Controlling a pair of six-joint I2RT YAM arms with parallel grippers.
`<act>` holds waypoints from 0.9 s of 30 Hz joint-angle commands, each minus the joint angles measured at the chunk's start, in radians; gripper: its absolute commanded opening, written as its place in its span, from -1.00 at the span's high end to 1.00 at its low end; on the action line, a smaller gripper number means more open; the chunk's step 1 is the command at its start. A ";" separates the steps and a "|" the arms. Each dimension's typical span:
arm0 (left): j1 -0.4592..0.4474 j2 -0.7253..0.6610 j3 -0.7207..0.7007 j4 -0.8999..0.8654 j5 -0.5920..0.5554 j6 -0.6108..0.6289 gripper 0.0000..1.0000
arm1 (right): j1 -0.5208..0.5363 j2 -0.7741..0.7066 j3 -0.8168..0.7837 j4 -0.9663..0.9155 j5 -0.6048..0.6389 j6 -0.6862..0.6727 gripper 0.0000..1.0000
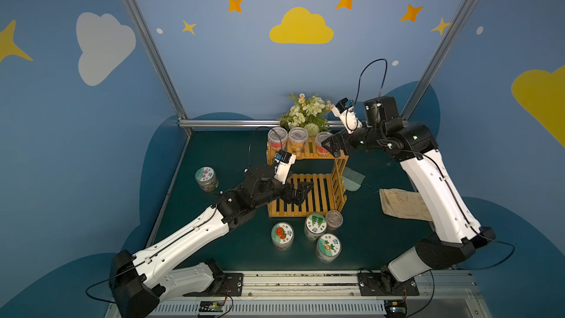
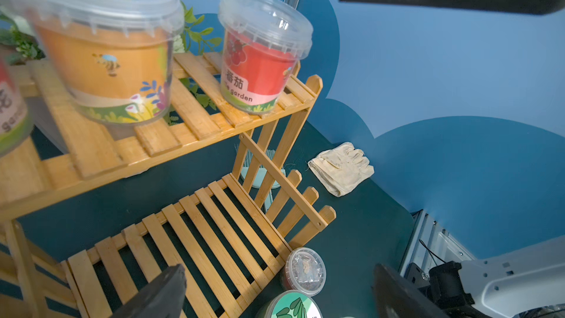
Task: Place the seed container on the shelf
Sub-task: Place the seed jar on the shelf.
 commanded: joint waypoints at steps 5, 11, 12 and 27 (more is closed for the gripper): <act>0.004 0.024 0.040 0.061 -0.009 0.055 -1.00 | -0.017 -0.050 -0.160 0.216 -0.108 -0.083 -0.96; 0.004 0.029 0.036 0.062 -0.022 0.056 -1.00 | -0.023 -0.067 -0.259 0.317 -0.071 -0.075 -0.96; 0.006 0.029 0.041 0.056 -0.024 0.057 -1.00 | -0.024 -0.067 -0.266 0.326 -0.064 -0.075 -0.96; 0.006 0.038 0.066 0.038 -0.018 0.051 -1.00 | -0.073 -0.065 -0.329 0.369 -0.149 -0.037 -0.96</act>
